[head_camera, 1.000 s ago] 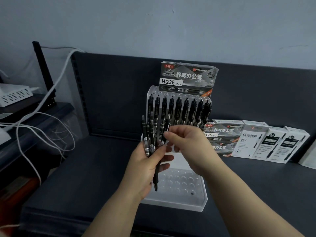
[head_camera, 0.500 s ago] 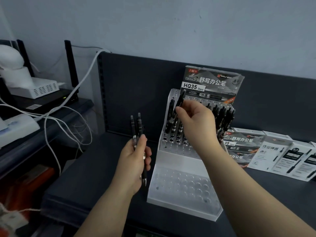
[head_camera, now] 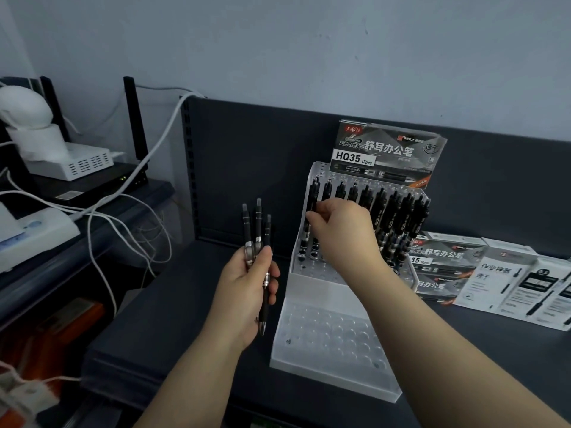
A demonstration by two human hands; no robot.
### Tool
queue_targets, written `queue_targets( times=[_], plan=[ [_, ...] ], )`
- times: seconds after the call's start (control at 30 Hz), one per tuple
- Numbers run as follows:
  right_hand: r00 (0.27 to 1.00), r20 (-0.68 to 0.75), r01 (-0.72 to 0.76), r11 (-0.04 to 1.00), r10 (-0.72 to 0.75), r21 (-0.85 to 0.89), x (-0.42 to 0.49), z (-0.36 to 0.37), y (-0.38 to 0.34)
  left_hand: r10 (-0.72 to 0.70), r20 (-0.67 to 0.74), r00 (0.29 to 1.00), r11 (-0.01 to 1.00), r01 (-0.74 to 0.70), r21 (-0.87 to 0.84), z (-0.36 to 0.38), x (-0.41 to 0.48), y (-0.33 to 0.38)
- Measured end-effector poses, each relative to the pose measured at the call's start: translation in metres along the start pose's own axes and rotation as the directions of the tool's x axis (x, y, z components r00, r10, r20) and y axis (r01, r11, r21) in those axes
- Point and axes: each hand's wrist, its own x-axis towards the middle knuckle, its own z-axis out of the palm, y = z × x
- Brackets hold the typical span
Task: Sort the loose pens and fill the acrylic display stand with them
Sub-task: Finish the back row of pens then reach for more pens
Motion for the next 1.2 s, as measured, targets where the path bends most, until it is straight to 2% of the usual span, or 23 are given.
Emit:
queue_targets(
  times=[0.1, 0.17, 0.27, 0.4, 0.5, 0.6, 0.73, 0.83, 0.9, 0.97, 1.03, 1.2],
  plan=[
    [1.0, -0.015, -0.021, 1.0, 0.021, 0.02, -0.005, -0.001, 0.003, 0.006, 0.016, 1.0, 1.0, -0.006, -0.007, 0.001, 0.0, 0.0],
    [1.0, -0.01, -0.021, 0.994, 0.022, 0.106, -0.014, -0.002, 0.003, 0.006, 0.035, 0.999, 1.0, -0.006, -0.02, 0.002, -0.001, 0.0],
    [0.988, 0.15, -0.072, 0.943, 0.024, 0.324, -0.03, 0.001, -0.001, 0.018, 0.071, 0.997, 0.999, -0.016, -0.035, 0.005, -0.002, -0.001],
    [0.945, 0.326, -0.209, 0.805, 0.02, 0.556, -0.039, 0.005, -0.002, 0.032, 0.128, 0.991, 0.999, -0.026, -0.047, 0.01, -0.003, -0.002],
    [0.896, 0.441, -0.279, 0.709, -0.051, 0.648, -0.038, 0.003, 0.005, -0.002, 0.148, 0.989, 0.995, 0.016, -0.097, 0.011, -0.002, -0.002],
    [0.873, 0.479, -0.31, 0.654, -0.091, 0.69, -0.037, 0.002, 0.009, 0.005, 0.161, 0.987, 0.995, 0.011, -0.095, 0.013, -0.001, -0.003],
    [0.927, 0.375, -0.292, 0.65, 0.012, 0.702, -0.033, -0.008, 0.004, 0.005, 0.133, 0.991, 0.996, 0.006, -0.086, 0.014, 0.002, -0.005],
    [0.985, 0.142, -0.17, 0.689, 0.098, 0.705, -0.024, -0.026, 0.0, 0.01, 0.042, 0.999, 0.996, -0.007, -0.092, 0.011, 0.008, -0.008],
    [0.993, -0.037, -0.058, 0.753, 0.109, 0.655, -0.015, -0.034, 0.001, 0.022, 0.008, 1.0, 0.998, -0.022, -0.057, 0.009, 0.011, -0.009],
    [0.983, -0.158, 0.011, 0.819, 0.097, 0.574, -0.008, -0.034, 0.004, 0.025, 0.001, 1.0, 1.0, -0.025, -0.019, 0.008, 0.011, -0.008],
    [0.977, -0.196, 0.029, 0.866, 0.081, 0.5, -0.004, -0.029, 0.007, 0.024, 0.009, 1.0, 1.0, -0.024, 0.009, 0.008, 0.01, -0.008],
    [0.987, -0.157, 0.007, 0.954, 0.042, 0.3, -0.003, -0.016, 0.011, 0.014, 0.028, 1.0, 1.0, -0.014, -0.021, 0.01, 0.009, -0.006]
  ],
)
